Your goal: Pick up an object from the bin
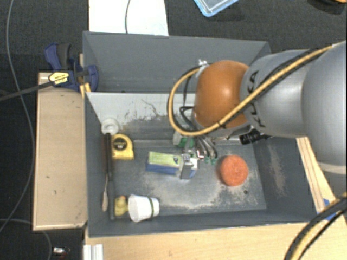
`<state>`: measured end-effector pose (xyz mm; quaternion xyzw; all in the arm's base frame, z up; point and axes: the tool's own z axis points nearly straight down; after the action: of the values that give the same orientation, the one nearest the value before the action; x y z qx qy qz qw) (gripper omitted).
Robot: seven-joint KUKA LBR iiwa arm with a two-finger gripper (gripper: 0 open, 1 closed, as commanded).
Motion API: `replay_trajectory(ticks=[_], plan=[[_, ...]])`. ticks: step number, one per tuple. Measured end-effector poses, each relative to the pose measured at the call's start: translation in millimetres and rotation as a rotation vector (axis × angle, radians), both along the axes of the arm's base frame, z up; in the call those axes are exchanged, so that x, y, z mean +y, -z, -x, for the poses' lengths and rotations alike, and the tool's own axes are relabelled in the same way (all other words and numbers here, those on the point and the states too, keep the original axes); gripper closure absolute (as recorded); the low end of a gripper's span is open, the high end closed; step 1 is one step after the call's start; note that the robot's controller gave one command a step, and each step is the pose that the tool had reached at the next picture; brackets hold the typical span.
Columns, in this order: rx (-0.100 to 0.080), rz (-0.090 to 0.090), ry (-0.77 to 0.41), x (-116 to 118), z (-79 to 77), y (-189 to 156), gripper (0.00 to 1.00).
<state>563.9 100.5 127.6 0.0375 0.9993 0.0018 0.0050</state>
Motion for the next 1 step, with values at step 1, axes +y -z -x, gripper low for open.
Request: replay_trajectory(ticks=[1], plan=[[-0.005, 0.002, -0.271, 19.6, -7.7, 12.6, 0.0]])
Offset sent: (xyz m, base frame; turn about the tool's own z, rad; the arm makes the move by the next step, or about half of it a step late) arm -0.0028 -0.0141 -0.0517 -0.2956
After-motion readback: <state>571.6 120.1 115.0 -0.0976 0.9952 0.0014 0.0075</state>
